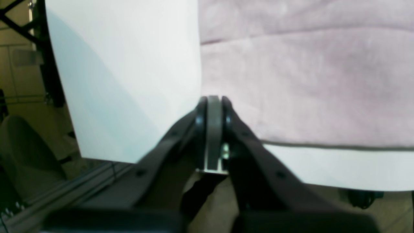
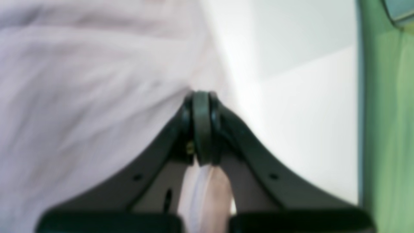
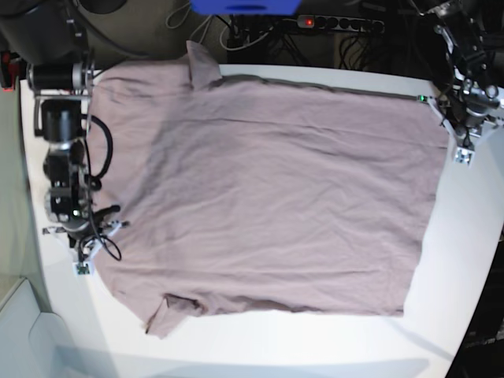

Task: Layout the t-shirt on the table in an organized manner, then fold the t-shirt properly
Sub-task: 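Release the shirt and raise both grippers away from it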

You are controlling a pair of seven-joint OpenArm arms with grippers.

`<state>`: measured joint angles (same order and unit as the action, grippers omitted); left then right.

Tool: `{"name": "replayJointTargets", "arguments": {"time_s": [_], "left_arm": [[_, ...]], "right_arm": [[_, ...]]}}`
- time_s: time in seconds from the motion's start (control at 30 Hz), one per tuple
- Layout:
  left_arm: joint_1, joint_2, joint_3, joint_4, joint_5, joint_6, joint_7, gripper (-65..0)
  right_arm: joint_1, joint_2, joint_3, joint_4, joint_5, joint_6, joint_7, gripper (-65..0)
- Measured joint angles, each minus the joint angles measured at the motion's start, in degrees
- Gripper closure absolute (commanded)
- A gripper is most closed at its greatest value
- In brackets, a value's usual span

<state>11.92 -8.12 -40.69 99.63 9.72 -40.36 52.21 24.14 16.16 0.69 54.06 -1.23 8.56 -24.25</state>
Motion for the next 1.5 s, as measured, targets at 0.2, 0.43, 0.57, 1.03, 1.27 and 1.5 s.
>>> {"name": "replayJointTargets", "arguments": {"time_s": [0.2,0.43,0.57,1.03,1.27,1.5], "left_arm": [[0.11,-0.61,-0.22,0.11,0.13,0.09,0.17,-1.0],[-0.17,-0.11,-2.19,1.07,-0.02,0.07,-0.09,-6.8],[0.04,-0.02,-5.55,1.75,-1.92,0.04,0.70,-35.3],[1.81,-4.28,-12.48,-7.45,-15.19,0.22,-0.57,-65.0],[-1.20,-4.26,-11.47,-18.08,-17.57,0.24,-3.69,-65.0],[-2.78,-4.90,-10.56,-21.64,-18.56,0.24,-5.77,-65.0]], "right_arm": [[-16.90,-1.11,5.46,33.81,-0.09,-0.26,-7.72,0.0],[-35.43,-6.47,12.28,56.89,-0.11,11.43,-15.87,-2.4],[-41.07,-13.22,20.26,61.92,0.15,21.55,-15.39,-17.6],[-47.54,-21.73,39.21,61.18,-0.04,31.69,-16.48,-38.1],[-49.11,-22.01,43.65,61.16,-0.22,31.69,-16.41,-38.1],[-50.45,-21.86,45.70,61.18,-0.07,31.67,-16.28,-38.1]]}}
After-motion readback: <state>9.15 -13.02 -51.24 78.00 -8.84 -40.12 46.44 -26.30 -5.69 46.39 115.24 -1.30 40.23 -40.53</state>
